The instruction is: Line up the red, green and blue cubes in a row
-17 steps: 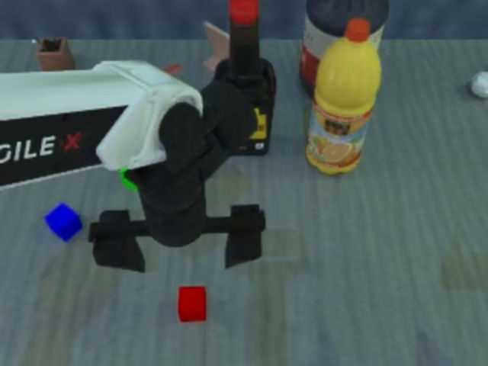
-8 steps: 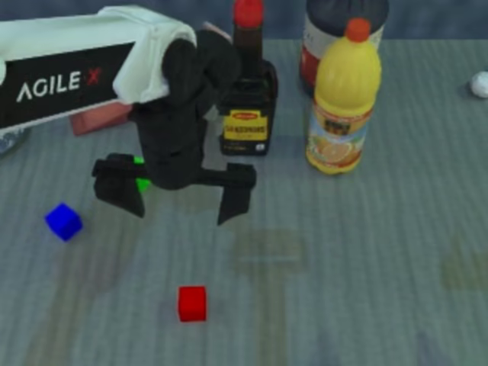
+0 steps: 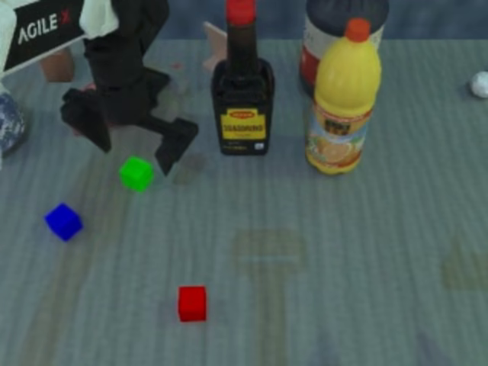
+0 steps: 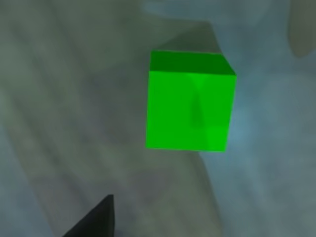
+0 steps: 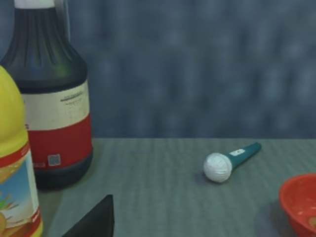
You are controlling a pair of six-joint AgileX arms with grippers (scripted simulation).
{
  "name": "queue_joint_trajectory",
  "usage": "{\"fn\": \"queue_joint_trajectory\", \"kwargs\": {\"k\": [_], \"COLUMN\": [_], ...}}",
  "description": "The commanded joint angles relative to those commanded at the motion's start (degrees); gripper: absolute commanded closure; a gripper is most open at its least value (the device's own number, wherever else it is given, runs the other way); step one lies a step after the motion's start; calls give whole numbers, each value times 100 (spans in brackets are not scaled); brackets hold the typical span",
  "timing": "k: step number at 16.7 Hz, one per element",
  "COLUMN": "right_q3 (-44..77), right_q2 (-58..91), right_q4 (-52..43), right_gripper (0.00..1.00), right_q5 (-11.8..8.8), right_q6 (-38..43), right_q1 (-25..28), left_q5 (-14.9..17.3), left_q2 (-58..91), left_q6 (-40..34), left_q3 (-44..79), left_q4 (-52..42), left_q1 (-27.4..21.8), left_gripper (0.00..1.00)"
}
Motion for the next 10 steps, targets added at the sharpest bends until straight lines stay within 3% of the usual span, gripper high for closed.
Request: {"fn": "queue_joint_trajectory", "kwargs": {"k": [3, 10], "right_q3": [0, 0], "right_q2": [0, 0], "right_q4": [0, 0], "right_gripper": [0, 0], "right_q5": [0, 0], "right_q6": [0, 0], "right_q1": [0, 0], "left_q5": [26, 27], "left_q2": [266, 302], "left_q6": [505, 542], "left_q3": [479, 431], "left_q4": [-85, 15], "left_q1": [291, 307], "left_gripper": [0, 0]}}
